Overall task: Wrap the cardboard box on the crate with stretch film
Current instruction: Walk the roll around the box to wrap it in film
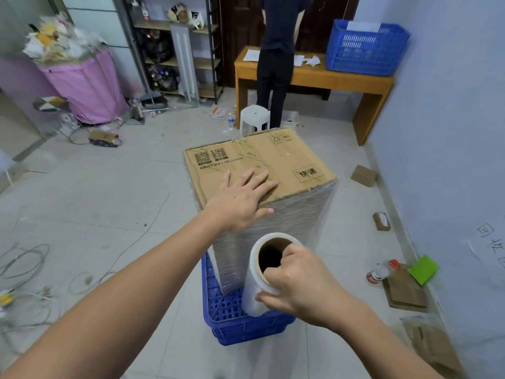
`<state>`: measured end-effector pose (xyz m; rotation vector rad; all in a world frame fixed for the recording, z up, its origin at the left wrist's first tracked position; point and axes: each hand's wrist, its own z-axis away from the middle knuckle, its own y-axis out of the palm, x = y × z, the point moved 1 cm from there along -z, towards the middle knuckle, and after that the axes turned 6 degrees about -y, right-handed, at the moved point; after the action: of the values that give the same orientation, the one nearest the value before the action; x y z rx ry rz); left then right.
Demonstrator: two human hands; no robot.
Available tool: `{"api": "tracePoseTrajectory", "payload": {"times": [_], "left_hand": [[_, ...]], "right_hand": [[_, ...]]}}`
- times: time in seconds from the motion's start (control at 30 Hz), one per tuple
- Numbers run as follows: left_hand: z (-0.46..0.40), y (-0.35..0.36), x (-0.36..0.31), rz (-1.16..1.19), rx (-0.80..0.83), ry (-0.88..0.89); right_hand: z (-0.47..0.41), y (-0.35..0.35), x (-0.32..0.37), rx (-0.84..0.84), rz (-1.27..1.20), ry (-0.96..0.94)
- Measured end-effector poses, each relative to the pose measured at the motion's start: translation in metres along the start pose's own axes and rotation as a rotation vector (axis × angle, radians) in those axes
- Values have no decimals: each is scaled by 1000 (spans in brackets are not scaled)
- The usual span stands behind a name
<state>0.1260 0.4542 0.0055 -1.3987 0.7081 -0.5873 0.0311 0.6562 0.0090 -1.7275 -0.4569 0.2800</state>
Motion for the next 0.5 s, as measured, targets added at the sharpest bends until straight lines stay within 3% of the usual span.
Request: {"api": "tracePoseTrajectory", "payload": {"times": [0.17, 0.5], "left_hand": [[1, 2, 0, -12, -25, -4], [0, -1, 6, 60, -34, 24]], "right_hand": [[-20, 3, 6, 38, -1, -65], [-40, -1, 39, 108, 51, 269]]}}
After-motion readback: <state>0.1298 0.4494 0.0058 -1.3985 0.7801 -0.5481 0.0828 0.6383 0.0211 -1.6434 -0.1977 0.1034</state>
